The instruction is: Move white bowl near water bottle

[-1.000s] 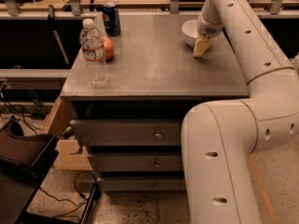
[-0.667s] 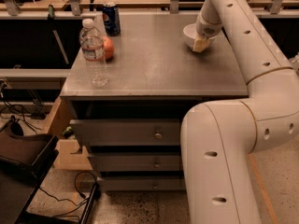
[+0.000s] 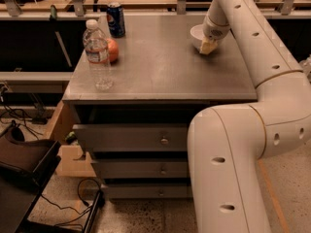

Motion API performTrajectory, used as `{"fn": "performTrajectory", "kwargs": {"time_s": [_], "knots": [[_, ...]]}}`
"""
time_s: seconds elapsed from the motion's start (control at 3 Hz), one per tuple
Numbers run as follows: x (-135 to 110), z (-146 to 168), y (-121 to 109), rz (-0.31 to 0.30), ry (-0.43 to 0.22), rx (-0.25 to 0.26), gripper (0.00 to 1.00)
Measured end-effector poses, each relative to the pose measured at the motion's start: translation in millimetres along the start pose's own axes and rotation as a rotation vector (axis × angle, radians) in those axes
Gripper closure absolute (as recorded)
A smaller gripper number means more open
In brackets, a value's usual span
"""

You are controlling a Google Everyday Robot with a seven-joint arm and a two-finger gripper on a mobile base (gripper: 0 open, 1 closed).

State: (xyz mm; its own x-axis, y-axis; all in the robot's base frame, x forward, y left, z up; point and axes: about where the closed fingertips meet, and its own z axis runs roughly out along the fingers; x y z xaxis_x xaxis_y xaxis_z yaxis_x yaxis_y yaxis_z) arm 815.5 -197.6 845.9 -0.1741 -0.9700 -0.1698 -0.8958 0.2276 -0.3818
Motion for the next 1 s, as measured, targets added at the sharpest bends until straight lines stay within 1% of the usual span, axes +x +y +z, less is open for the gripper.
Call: {"fn": "performTrajectory", "kwargs": {"time_s": [0.33,0.67,1.0], "knots": [[-10.6,-31.7,-10.5,-0.058,-0.02,0.06,1.0],[-28.6,-87.0,-14.2,-0.152,-0.059,0.148,1.0],[-42.6,-150.7,-2.6,-0.192,-0.121,0.249,1.0]]}}
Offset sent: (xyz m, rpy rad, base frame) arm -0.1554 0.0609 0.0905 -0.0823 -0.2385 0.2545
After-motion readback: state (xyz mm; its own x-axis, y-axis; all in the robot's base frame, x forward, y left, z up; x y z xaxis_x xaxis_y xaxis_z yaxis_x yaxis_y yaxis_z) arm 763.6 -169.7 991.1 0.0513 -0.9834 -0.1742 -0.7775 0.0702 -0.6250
